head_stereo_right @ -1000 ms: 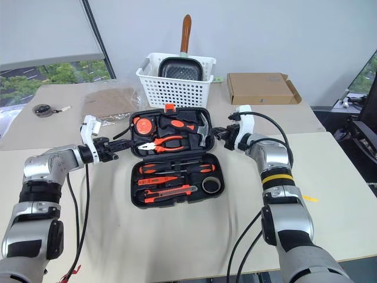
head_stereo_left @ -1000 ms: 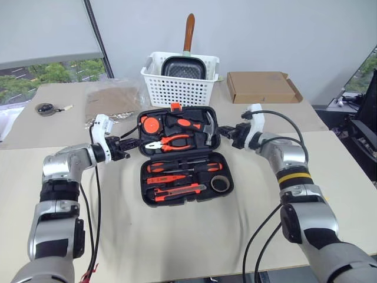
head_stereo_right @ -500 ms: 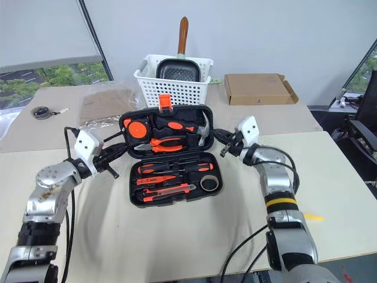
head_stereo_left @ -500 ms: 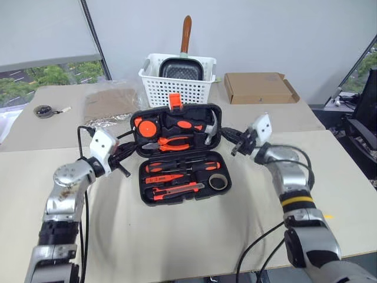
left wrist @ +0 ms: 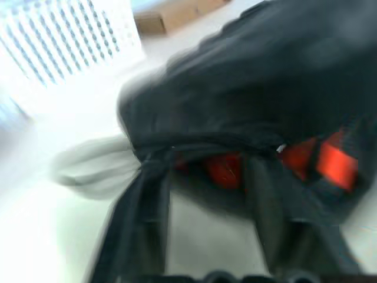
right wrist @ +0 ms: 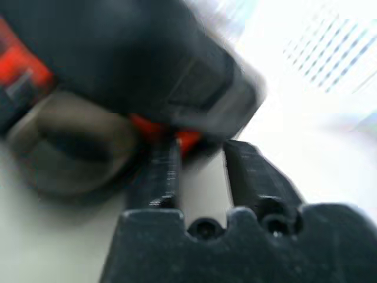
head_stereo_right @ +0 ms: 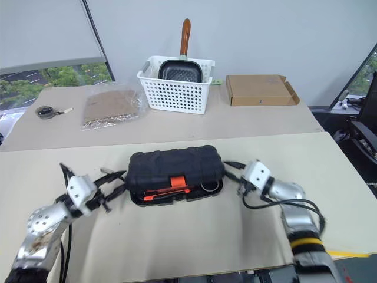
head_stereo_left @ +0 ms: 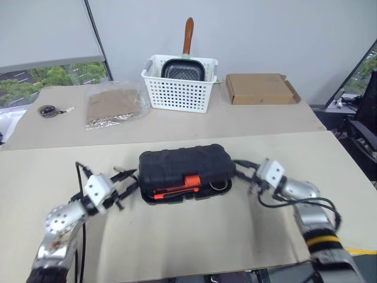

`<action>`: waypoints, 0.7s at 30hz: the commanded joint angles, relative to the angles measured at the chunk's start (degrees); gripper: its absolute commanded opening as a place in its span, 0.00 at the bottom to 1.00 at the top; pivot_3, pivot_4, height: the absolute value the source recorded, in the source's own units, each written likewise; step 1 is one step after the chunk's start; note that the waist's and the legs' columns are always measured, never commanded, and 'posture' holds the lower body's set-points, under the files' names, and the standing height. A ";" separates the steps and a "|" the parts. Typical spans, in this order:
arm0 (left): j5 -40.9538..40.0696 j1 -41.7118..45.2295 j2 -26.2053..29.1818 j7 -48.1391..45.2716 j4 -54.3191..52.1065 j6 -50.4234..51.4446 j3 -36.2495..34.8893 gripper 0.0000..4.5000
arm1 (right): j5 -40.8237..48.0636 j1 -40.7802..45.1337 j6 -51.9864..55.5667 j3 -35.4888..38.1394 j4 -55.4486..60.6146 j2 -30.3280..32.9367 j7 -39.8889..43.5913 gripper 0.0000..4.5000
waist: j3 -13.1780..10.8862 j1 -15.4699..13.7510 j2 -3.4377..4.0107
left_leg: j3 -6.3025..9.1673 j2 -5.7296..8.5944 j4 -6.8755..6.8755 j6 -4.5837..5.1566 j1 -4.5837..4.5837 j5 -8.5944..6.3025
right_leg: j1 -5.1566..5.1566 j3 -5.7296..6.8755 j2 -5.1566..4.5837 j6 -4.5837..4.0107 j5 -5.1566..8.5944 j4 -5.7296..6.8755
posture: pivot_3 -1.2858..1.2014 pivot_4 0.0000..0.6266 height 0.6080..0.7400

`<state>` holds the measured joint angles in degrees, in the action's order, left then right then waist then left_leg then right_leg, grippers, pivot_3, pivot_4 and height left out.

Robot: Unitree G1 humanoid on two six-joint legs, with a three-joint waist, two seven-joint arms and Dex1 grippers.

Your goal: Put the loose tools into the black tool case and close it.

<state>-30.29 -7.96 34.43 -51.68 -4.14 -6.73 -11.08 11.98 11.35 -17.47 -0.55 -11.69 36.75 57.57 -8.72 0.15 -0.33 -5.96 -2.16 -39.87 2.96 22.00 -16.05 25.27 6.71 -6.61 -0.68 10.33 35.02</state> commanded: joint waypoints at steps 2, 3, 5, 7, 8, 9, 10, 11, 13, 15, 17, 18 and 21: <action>-9.94 -4.85 -0.17 0.95 -6.98 7.73 -7.04 0.69 | 11.06 -6.36 18.30 1.30 14.67 9.18 9.03 0.44 | 0.02 -0.40 -0.03 | 0.08 -0.02 -0.05 0.02 -0.08 -0.04 | -0.14 0.10 -0.01 0.02 0.02 -0.11 | 0.52 0.24 0.70; -8.55 -5.62 -0.61 0.28 -5.80 7.09 -6.80 0.69 | 12.42 -7.72 22.06 0.39 17.59 10.89 10.46 0.44 | 0.03 -0.38 -0.02 | 0.06 -0.01 -0.06 0.02 -0.14 -0.04 | -0.16 0.09 -0.03 0.04 0.03 -0.10 | 0.52 0.24 0.70; -7.19 -5.58 -1.03 -0.17 -4.56 6.77 -6.64 0.69 | 13.73 -9.24 26.62 -0.84 21.42 12.50 11.74 0.44 | 0.03 -0.50 0.01 | -0.01 -0.01 -0.06 -0.11 -0.28 -0.12 | -0.19 0.09 -0.09 -0.02 0.09 -0.04 | 0.52 0.24 0.70; -6.49 -2.68 -1.81 1.34 -2.63 6.62 -6.86 0.69 | 13.46 -10.05 30.46 -2.89 24.89 13.69 12.07 0.44 | -0.02 -0.87 -0.10 | 0.00 -0.06 -0.06 -0.41 -0.31 -0.28 | -0.16 0.16 -0.02 -0.27 0.25 -0.02 | 0.52 0.24 0.70; -6.65 0.25 -2.19 2.13 -2.16 7.02 -6.57 0.69 | 12.29 -8.92 32.15 -4.42 25.49 12.41 10.46 0.44 | -0.04 -1.00 -0.14 | 0.00 -0.14 -0.10 -0.45 -0.29 -0.28 | -0.14 0.25 0.06 -0.27 0.26 -0.01 | 0.52 0.24 0.70; -6.71 2.35 -2.51 2.56 -1.86 7.35 -6.38 0.69 | 11.44 -8.01 33.40 -5.43 25.84 11.39 9.20 0.44 | -0.08 -1.31 -0.21 | 0.00 -0.25 -0.12 -0.49 -0.26 -0.26 | -0.13 0.31 0.10 -0.27 0.26 -0.02 | 0.52 0.24 0.70; -6.54 4.12 -2.70 2.69 -1.76 7.51 -6.08 0.69 | 11.00 -6.94 34.54 -6.15 25.82 10.34 8.13 0.44 | -0.09 -1.61 -0.29 | 0.02 -0.31 -0.13 -0.55 -0.22 -0.23 | -0.13 0.36 0.14 -0.27 0.26 0.00 | 0.52 0.24 0.70; -6.71 7.01 -3.03 2.95 -1.68 8.17 -5.46 0.69 | 8.47 -4.62 34.21 -7.46 23.95 8.15 5.42 0.44 | -0.09 -1.74 -0.31 | 0.01 -0.38 -0.16 -0.65 -0.14 -0.17 | -0.06 0.42 0.21 -0.26 0.25 0.00 | 0.52 0.24 0.70; -5.89 12.14 -3.68 3.33 -1.09 8.99 -3.82 0.69 | 4.33 -0.32 32.77 -9.36 19.29 4.16 1.37 0.44 | -0.08 -1.76 -0.32 | -0.03 -0.43 -0.18 -0.78 -0.13 -0.06 | -0.06 0.41 0.25 -0.23 0.23 0.00 | 0.52 0.24 0.70; -2.46 15.81 -3.69 1.34 1.26 6.98 -1.10 0.69 | 1.98 3.82 31.47 -9.80 14.70 0.27 -1.84 0.44 | -0.07 -1.69 -0.33 | -0.13 -0.43 -0.24 -0.76 -0.01 0.05 | 0.01 0.39 0.28 -0.14 0.17 0.00 | 0.52 0.24 0.70; 1.86 19.73 -3.95 -1.11 5.05 3.79 2.40 0.69 | 0.62 9.23 30.32 -8.80 9.25 -4.28 -6.00 0.44 | -0.05 -1.14 -0.33 | -0.31 -0.41 -0.26 -0.71 -0.04 0.17 | -0.01 0.31 0.30 0.11 -0.03 0.01 | 0.52 0.24 0.70; 3.24 22.19 -4.68 -2.02 6.92 2.93 4.11 0.69 | 0.00 12.41 29.81 -7.97 6.19 -6.68 -8.73 0.44 | -0.06 -0.82 -0.35 | -0.45 -0.39 -0.22 -0.37 -0.05 0.36 | 0.01 0.23 0.27 0.10 -0.15 -0.01 | 0.52 0.24 0.70; 6.33 28.69 -7.65 -2.36 11.31 2.64 8.26 0.69 | -2.32 19.06 26.83 -6.19 -1.90 -11.31 -14.77 0.44 | -0.12 -0.59 -0.46 | -0.50 -0.36 -0.26 -0.23 0.15 0.48 | 0.20 0.22 0.31 -0.09 -0.36 -0.01 | 0.52 0.24 0.70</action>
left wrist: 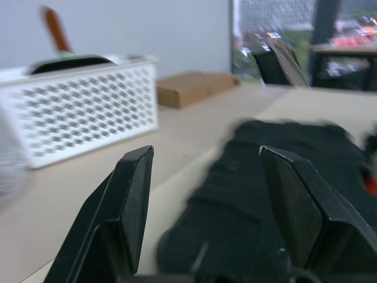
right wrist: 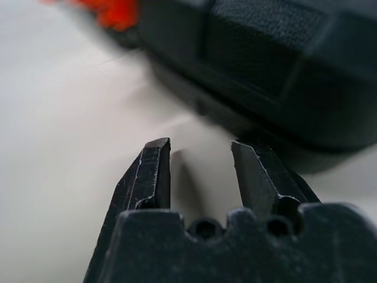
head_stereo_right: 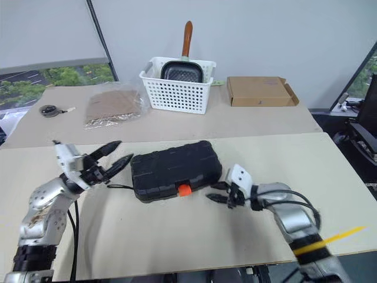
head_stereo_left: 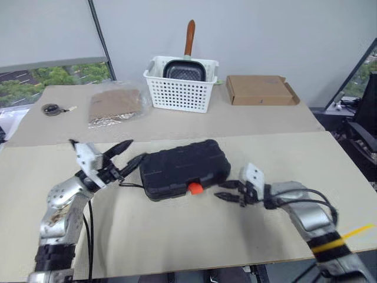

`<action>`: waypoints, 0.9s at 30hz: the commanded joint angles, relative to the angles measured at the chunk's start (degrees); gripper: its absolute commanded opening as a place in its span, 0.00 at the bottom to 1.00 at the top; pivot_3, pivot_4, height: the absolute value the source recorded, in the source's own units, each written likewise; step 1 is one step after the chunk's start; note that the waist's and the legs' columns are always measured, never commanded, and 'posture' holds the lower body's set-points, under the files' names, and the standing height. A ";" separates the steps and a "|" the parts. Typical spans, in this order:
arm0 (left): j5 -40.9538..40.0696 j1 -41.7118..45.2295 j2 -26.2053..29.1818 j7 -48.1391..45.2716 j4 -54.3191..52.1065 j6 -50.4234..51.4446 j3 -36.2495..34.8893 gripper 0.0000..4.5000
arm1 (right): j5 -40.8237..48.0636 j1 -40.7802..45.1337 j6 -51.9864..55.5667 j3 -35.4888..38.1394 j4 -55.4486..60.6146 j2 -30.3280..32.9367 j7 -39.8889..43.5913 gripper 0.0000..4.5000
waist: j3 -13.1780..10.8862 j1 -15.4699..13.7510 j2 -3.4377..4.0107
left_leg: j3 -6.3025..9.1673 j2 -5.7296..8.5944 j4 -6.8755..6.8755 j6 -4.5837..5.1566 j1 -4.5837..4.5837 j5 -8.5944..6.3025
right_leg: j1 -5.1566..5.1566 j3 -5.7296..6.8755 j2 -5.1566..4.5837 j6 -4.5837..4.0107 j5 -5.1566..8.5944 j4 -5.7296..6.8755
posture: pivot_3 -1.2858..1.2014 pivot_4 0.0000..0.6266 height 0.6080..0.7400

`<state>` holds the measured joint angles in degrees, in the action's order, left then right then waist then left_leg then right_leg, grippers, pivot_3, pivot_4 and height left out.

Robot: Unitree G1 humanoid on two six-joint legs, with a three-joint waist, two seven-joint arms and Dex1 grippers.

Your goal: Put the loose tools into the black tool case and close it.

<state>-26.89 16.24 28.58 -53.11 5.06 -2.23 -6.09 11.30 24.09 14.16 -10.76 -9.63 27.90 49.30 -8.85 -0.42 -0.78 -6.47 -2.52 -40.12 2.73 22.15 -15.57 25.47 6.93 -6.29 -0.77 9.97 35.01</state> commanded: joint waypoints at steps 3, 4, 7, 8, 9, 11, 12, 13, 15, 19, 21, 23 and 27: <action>5.94 8.75 -4.35 -0.65 6.24 -2.30 6.17 0.69 | -3.52 9.41 -7.82 4.87 -8.95 -4.49 -10.19 0.44 | 0.01 -0.05 0.00 | -0.01 0.04 0.13 -0.14 0.10 0.13 | 0.14 -0.05 0.05 -0.20 -0.17 0.00 | 0.52 0.24 0.70; 7.03 9.92 -5.13 -0.24 7.41 -1.73 7.24 0.69 | -3.85 9.87 -8.35 5.27 -9.69 -4.91 -11.37 0.44 | 0.01 -0.05 -0.01 | -0.02 0.05 0.22 -0.33 0.10 0.23 | 0.16 -0.03 0.08 -0.23 -0.19 0.00 | 0.52 0.24 0.70; 10.95 12.46 -6.83 1.94 10.54 -0.56 9.88 0.69 | -3.88 9.35 -8.36 6.14 -8.90 -4.61 -11.76 0.44 | 0.03 -0.09 0.00 | -0.10 0.03 0.37 -0.60 0.12 0.36 | 0.16 0.08 0.16 -0.53 -0.35 0.02 | 0.52 0.24 0.70; 12.66 13.23 -7.23 3.44 11.74 -0.05 10.49 0.69 | -3.62 8.59 -7.58 6.38 -7.65 -4.01 -11.20 0.44 | 0.05 -0.16 0.03 | -0.11 0.02 0.39 -0.60 0.13 0.35 | 0.16 0.07 0.18 -0.54 -0.36 0.02 | 0.52 0.24 0.70; 13.61 13.74 -7.72 4.61 12.62 0.34 10.68 0.69 | -3.31 7.62 -6.75 6.45 -6.01 -3.20 -10.23 0.44 | 0.05 -0.15 0.03 | -0.10 0.05 0.37 -0.56 0.15 0.33 | 0.12 0.07 0.15 -0.53 -0.36 0.02 | 0.52 0.24 0.70; 15.85 14.17 -8.05 6.51 13.46 2.42 11.93 0.70 | -1.47 4.49 -2.53 6.54 0.72 -0.38 -7.07 0.49 | 0.06 -0.07 0.05 | -0.02 0.09 0.35 -0.45 0.12 0.26 | 0.00 0.04 0.10 -0.29 -0.22 -0.02 | 0.52 0.24 0.70; 16.59 13.94 -8.02 6.57 13.20 3.30 12.68 0.70 | -0.19 3.05 -0.05 6.61 4.36 0.85 -5.52 0.55 | 0.10 -0.20 0.12 | -0.01 0.09 0.32 -0.34 0.08 0.19 | -0.05 0.02 0.07 -0.12 -0.13 -0.04 | 0.52 0.24 0.70; 16.94 13.54 -7.93 6.55 12.44 4.98 13.36 0.70 | 1.05 1.73 2.68 6.53 8.08 2.10 -4.15 0.60 | 0.12 -0.19 0.15 | 0.08 0.19 0.32 0.18 0.05 -0.12 | -0.13 0.04 -0.05 0.01 -0.05 -0.06 | 0.52 0.24 0.70; 18.03 12.40 -7.54 6.81 10.74 7.80 14.74 0.70 | 3.14 -0.49 7.59 5.69 15.65 4.67 -1.73 0.76 | 0.22 0.00 0.31 | 0.06 0.31 0.29 0.35 -0.13 -0.23 | -0.22 -0.06 -0.24 0.16 0.05 -0.12 | 0.52 0.24 0.70; 19.54 10.73 -7.51 7.55 8.47 11.29 16.33 0.70 | 5.64 -1.00 16.84 4.49 25.10 4.74 -3.24 0.83 | 0.27 0.39 0.35 | 0.04 0.29 0.25 0.34 -0.46 -0.37 | -0.37 -0.14 -0.27 0.22 0.10 -0.05 | 0.52 0.24 0.70; 20.48 10.78 -7.81 8.54 8.13 12.79 17.04 0.70 | 5.19 -0.11 18.65 3.76 25.90 3.73 -4.38 0.83 | 0.31 0.29 0.38 | 0.06 0.25 0.25 0.31 -0.59 -0.37 | -0.44 -0.12 -0.26 0.22 0.11 -0.01 | 0.52 0.24 0.70; 20.98 11.19 -8.36 9.96 8.05 14.33 17.17 0.70 | 4.82 0.59 19.63 3.23 25.61 3.24 -4.61 0.83 | 0.35 0.21 0.42 | 0.06 0.17 0.25 0.21 -0.70 -0.38 | -0.48 -0.08 -0.24 0.22 0.10 0.02 | 0.52 0.24 0.70; 21.10 11.66 -9.42 12.18 7.78 16.52 16.64 0.70 | 4.69 1.66 20.77 2.02 24.92 2.20 -4.89 0.83 | 0.40 -0.23 0.46 | 0.06 0.14 0.23 0.15 -0.73 -0.36 | -0.49 -0.04 -0.22 0.22 0.10 0.07 | 0.52 0.24 0.70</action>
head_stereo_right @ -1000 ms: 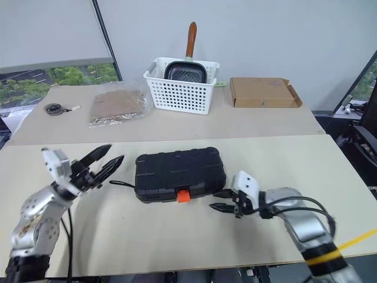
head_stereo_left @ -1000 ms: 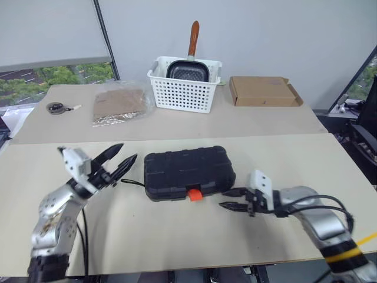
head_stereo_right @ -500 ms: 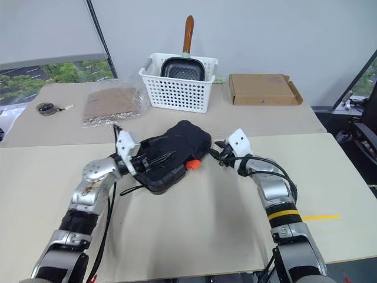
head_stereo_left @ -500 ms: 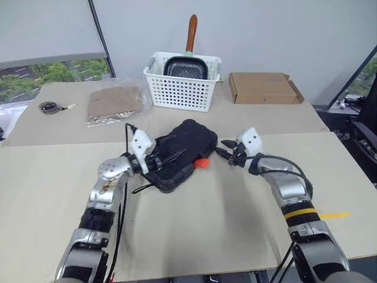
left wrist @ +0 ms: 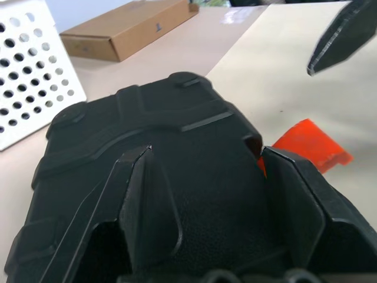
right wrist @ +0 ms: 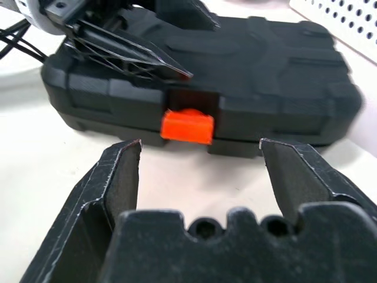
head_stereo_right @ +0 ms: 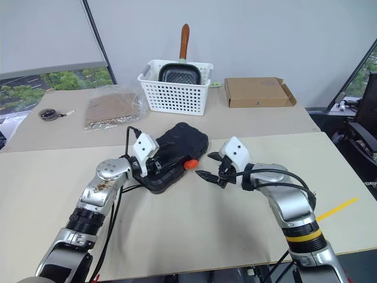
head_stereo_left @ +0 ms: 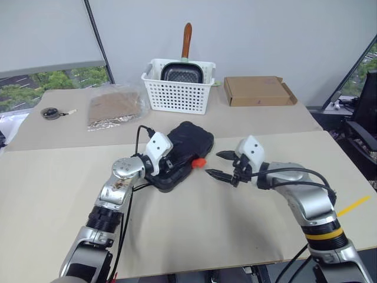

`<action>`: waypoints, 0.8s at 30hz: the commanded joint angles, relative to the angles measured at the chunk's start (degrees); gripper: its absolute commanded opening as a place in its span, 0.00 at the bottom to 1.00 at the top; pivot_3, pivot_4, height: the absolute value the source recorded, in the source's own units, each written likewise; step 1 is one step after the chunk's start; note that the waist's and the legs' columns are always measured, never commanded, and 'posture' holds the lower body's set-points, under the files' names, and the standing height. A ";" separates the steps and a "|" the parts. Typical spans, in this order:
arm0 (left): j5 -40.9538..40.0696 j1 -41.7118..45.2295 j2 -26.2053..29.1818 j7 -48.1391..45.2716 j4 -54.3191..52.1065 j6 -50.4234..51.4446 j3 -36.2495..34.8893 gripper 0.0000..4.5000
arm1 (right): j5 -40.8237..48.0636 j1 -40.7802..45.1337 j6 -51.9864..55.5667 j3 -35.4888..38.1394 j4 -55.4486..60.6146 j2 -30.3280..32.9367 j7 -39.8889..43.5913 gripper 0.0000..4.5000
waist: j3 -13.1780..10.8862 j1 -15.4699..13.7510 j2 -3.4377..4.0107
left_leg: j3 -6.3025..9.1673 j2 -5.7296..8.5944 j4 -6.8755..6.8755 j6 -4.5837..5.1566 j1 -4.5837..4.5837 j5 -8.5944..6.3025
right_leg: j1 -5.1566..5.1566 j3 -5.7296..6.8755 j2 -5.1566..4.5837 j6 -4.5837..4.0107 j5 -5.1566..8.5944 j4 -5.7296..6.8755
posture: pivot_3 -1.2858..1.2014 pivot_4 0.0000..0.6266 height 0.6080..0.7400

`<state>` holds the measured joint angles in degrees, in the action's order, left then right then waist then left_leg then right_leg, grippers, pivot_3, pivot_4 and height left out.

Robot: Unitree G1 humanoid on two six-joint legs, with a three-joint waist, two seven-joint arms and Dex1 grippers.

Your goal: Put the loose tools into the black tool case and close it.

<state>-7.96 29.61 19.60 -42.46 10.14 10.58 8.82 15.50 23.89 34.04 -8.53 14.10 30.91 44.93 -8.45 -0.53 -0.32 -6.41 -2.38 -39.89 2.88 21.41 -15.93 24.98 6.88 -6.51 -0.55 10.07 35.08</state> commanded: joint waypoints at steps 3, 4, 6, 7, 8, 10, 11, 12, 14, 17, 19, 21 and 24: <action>1.99 -1.92 -0.58 2.37 2.00 4.46 1.44 0.70 | -0.53 3.50 1.36 -1.21 -0.99 -2.33 -1.47 0.83 | 0.03 -0.12 0.01 | -0.02 0.00 0.00 0.08 0.02 0.06 | 0.01 -0.02 0.00 -0.01 0.00 -0.01 | 0.52 0.24 0.70; 1.89 -2.04 -0.52 2.45 1.75 4.69 1.41 0.70 | -0.64 3.98 1.52 -1.33 -1.64 -2.81 -1.74 0.83 | 0.03 -0.11 0.01 | -0.02 0.00 0.00 0.08 0.04 0.06 | 0.02 -0.02 0.00 -0.01 0.00 -0.02 | 0.52 0.24 0.70; 1.86 -2.48 -0.22 2.40 1.34 4.80 1.41 0.70 | -0.70 4.98 1.71 -1.50 -2.89 -3.82 -2.16 0.83 | 0.03 -0.12 0.01 | -0.03 0.01 0.00 0.08 0.08 0.06 | 0.03 -0.02 -0.01 -0.02 0.01 -0.04 | 0.52 0.24 0.70; 1.86 -2.67 -0.08 2.37 1.23 4.80 1.37 0.70 | -0.78 5.39 1.72 -1.62 -3.47 -4.20 -2.33 0.83 | 0.03 -0.10 0.00 | -0.03 0.01 0.00 0.08 0.10 0.06 | 0.04 -0.02 -0.01 -0.02 0.01 -0.06 | 0.52 0.24 0.70; 1.87 -2.79 0.01 2.41 1.18 4.82 1.33 0.70 | -0.89 5.66 1.65 -1.74 -3.95 -4.43 -2.38 0.83 | 0.03 -0.10 0.00 | -0.04 0.01 0.00 0.08 0.12 0.06 | 0.06 -0.02 -0.01 -0.02 0.01 -0.06 | 0.52 0.24 0.70; 1.88 -2.84 0.19 2.61 1.19 4.87 1.11 0.70 | -0.97 5.85 1.71 -2.07 -4.52 -4.45 -2.07 0.72 | 0.04 -0.11 0.00 | -0.04 0.02 0.01 0.08 0.14 0.05 | 0.06 -0.02 -0.01 -0.03 0.01 -0.07 | 0.52 0.24 0.70; 1.80 -2.85 0.28 2.84 1.11 4.88 0.81 0.70 | -1.04 5.64 1.72 -2.28 -4.48 -4.30 -1.89 0.68 | 0.04 -0.11 0.00 | -0.03 0.02 0.01 0.08 0.15 0.05 | 0.07 -0.01 -0.01 -0.04 0.01 -0.07 | 0.52 0.24 0.70; 1.72 -2.80 0.34 2.99 1.14 4.87 0.58 0.70 | -1.08 5.46 1.72 -2.41 -4.43 -4.18 -1.78 0.62 | 0.04 -0.09 0.00 | -0.03 0.02 0.01 0.08 0.16 0.05 | 0.08 -0.01 -0.01 -0.04 0.02 -0.07 | 0.52 0.24 0.70; 1.65 -2.75 0.46 3.04 1.26 4.89 0.36 0.70 | -1.02 5.10 1.97 -2.49 -4.04 -3.95 -1.60 0.48 | 0.04 -0.09 0.00 | -0.03 0.02 0.01 0.08 0.17 0.05 | 0.10 -0.01 -0.01 -0.05 0.02 -0.07 | 0.52 0.24 0.70; 1.62 -2.80 0.57 2.99 1.45 4.80 0.27 0.70 | -0.76 4.42 2.59 -2.38 -3.13 -3.61 -1.42 0.24 | 0.03 0.00 0.00 | -0.03 0.00 0.01 0.08 0.16 0.05 | 0.10 -0.01 0.00 -0.05 0.02 -0.06 | 0.52 0.24 0.70; 1.59 -2.92 0.57 2.99 1.44 4.75 0.31 0.70 | -0.70 3.81 3.06 -2.26 -2.59 -3.41 -1.62 0.09 | 0.04 0.01 0.00 | -0.03 0.00 0.01 0.08 0.16 0.05 | 0.11 0.00 0.00 -0.04 0.02 -0.05 | 0.52 0.24 0.70; 1.54 -2.93 0.53 2.91 1.49 4.67 0.34 0.70 | -0.79 3.13 3.64 -2.31 -2.20 -3.36 -2.06 0.01 | 0.04 -0.01 0.00 | -0.03 0.00 0.02 0.08 0.16 0.05 | 0.11 0.00 0.00 -0.05 0.02 -0.05 | 0.52 0.24 0.70; 1.50 -2.90 0.56 2.74 1.54 4.62 0.35 0.70 | -0.54 2.06 4.31 -2.59 -1.41 -3.35 -2.24 0.01 | 0.04 -0.02 0.00 | -0.03 -0.01 0.03 0.08 0.17 0.05 | 0.12 0.00 0.01 -0.05 0.02 -0.07 | 0.52 0.24 0.70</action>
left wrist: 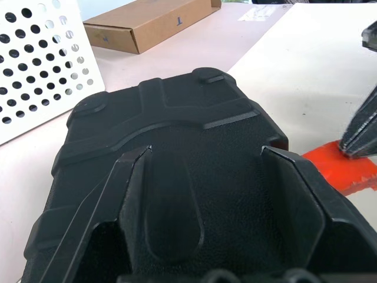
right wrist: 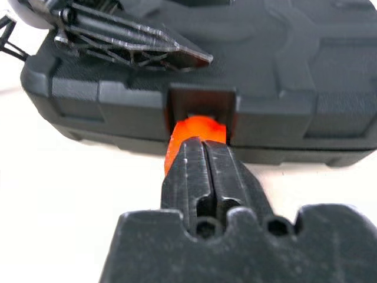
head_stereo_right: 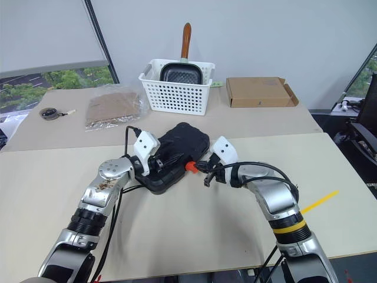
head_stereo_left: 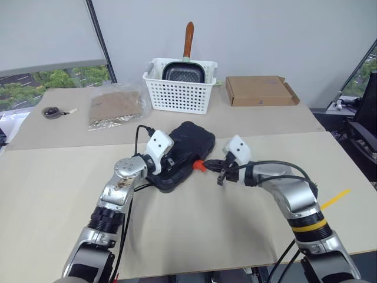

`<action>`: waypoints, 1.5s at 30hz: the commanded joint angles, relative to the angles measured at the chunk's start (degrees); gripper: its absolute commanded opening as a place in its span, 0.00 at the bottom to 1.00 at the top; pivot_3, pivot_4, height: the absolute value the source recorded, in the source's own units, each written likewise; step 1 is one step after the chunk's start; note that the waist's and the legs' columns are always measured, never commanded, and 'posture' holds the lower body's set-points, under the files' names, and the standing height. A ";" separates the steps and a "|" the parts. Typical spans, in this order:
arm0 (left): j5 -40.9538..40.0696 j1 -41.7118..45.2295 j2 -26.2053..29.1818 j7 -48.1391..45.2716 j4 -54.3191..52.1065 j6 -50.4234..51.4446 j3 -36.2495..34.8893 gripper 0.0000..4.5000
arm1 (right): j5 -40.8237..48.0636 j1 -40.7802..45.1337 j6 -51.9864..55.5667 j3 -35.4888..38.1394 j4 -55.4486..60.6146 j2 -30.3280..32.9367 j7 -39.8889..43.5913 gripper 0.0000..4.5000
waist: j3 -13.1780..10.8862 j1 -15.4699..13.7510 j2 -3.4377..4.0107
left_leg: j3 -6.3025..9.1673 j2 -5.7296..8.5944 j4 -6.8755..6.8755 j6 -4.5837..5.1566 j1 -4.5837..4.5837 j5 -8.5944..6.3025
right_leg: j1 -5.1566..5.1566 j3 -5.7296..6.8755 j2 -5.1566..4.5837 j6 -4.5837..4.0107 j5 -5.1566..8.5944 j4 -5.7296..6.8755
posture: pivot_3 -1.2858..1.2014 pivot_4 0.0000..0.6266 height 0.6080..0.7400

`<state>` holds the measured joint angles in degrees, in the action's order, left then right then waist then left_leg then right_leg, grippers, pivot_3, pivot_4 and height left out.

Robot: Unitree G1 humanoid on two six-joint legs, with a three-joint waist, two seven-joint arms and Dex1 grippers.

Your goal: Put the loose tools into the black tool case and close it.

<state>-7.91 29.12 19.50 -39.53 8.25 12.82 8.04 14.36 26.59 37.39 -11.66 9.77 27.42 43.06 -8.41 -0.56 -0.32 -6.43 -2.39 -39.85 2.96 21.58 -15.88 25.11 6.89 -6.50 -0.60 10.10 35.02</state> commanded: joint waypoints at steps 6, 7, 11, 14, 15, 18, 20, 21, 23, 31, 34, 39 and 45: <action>1.46 -2.08 1.06 -0.54 3.98 2.13 0.92 0.70 | 0.86 -2.91 3.11 0.64 5.22 1.00 -0.74 0.01 | 0.00 0.05 0.00 | 0.00 -0.01 0.00 0.00 0.04 0.00 | 0.04 0.00 0.00 0.00 0.00 -0.01 | 0.52 0.24 0.70; 1.52 -2.07 1.11 -0.57 4.18 2.02 0.92 0.70 | 0.73 -3.18 3.29 0.51 5.36 1.00 -0.92 0.01 | 0.00 0.07 0.00 | 0.00 -0.01 0.00 0.00 0.04 0.00 | 0.04 0.00 0.00 0.00 0.00 -0.01 | 0.52 0.24 0.70; 1.56 -2.03 1.06 -0.64 4.43 1.90 0.95 0.70 | -0.12 -2.59 3.33 -0.68 4.09 -0.41 -2.16 0.01 | 0.00 0.13 -0.01 | 0.00 -0.03 0.01 0.00 0.04 0.00 | 0.05 0.01 0.01 0.00 0.00 -0.01 | 0.52 0.24 0.70; 1.53 -1.91 1.01 -0.64 4.52 1.90 0.93 0.70 | -0.58 -1.64 3.05 -1.42 2.88 -1.46 -2.83 0.01 | 0.00 0.21 -0.01 | 0.00 -0.08 0.01 -0.01 0.05 0.00 | 0.07 0.02 0.04 0.00 0.00 -0.01 | 0.52 0.24 0.70; 1.54 -1.86 1.03 -0.64 4.57 1.85 0.90 0.70 | -0.82 -1.14 2.88 -1.69 2.29 -1.79 -2.93 0.01 | 0.00 0.19 -0.01 | 0.00 -0.08 0.02 -0.01 0.04 0.00 | 0.07 0.02 0.05 0.00 0.00 -0.01 | 0.52 0.24 0.70; 1.54 -1.86 1.06 -0.52 4.60 1.80 0.79 0.70 | -1.75 0.75 2.00 -2.43 -0.28 -2.70 -3.11 0.01 | 0.00 0.24 0.00 | 0.00 -0.09 0.01 -0.01 0.05 0.00 | 0.07 0.03 0.04 0.00 0.00 -0.01 | 0.52 0.24 0.70; 1.52 -2.00 1.07 -0.47 4.49 1.84 0.74 0.70 | -2.41 1.70 1.29 -2.75 -1.84 -3.13 -3.13 0.01 | 0.00 0.29 -0.01 | -0.01 -0.09 0.01 0.00 0.05 0.00 | 0.07 0.02 0.04 0.01 0.00 -0.01 | 0.52 0.24 0.70; 1.52 -2.29 1.10 -0.40 4.27 1.88 0.73 0.70 | -2.74 2.21 0.90 -2.96 -2.77 -3.45 -3.11 0.01 | 0.00 0.28 0.00 | 0.00 -0.09 0.01 0.00 0.05 0.00 | 0.07 0.03 0.04 0.01 0.00 -0.01 | 0.52 0.24 0.70; 1.45 -2.82 1.10 -0.20 3.86 2.11 0.62 0.70 | -3.34 2.98 0.07 -3.44 -4.33 -4.05 -3.13 0.01 | 0.00 0.34 0.00 | 0.00 -0.10 0.02 0.00 0.04 0.00 | 0.07 0.04 0.04 0.00 0.00 -0.01 | 0.52 0.24 0.70; 1.41 -3.48 1.15 0.20 3.31 2.49 0.24 0.70 | -5.21 3.32 -2.63 -3.98 -7.09 -6.80 -4.24 0.01 | 0.00 0.62 0.00 | 0.00 -0.12 0.04 -0.01 0.05 0.00 | 0.09 0.04 0.05 0.00 0.00 -0.01 | 0.52 0.24 0.70; 1.40 -3.60 1.24 0.27 3.27 2.53 0.11 0.70 | -4.88 2.18 -1.46 -3.29 -4.07 -5.44 -3.69 0.01 | 0.00 0.63 0.00 | 0.00 -0.12 0.04 -0.01 0.08 0.00 | 0.11 0.04 0.05 0.00 0.00 -0.01 | 0.52 0.24 0.70; 1.35 -3.75 1.36 0.18 3.36 2.54 -0.05 0.70 | -4.09 -0.42 2.45 -2.77 1.61 -3.65 -4.39 0.24 | 0.01 0.55 0.00 | 0.01 -0.12 0.05 -0.02 0.11 -0.01 | 0.13 0.04 0.03 0.00 0.00 -0.04 | 0.52 0.24 0.70; 1.41 -3.47 1.13 0.01 3.73 2.36 0.13 0.70 | -4.80 -1.04 4.11 -3.29 2.31 -7.37 -9.08 0.46 | 0.01 0.74 0.00 | 0.02 -0.19 0.06 -0.18 0.10 -0.10 | 0.15 0.08 0.04 0.00 0.01 -0.02 | 0.52 0.24 0.70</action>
<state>-7.97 28.17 20.08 -39.47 8.00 12.76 6.96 9.75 25.52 41.47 -15.37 9.69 20.44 35.05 -8.41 0.18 -0.32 -6.40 -2.58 -39.79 2.77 21.68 -15.98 25.26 6.99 -6.46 -0.60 10.10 35.00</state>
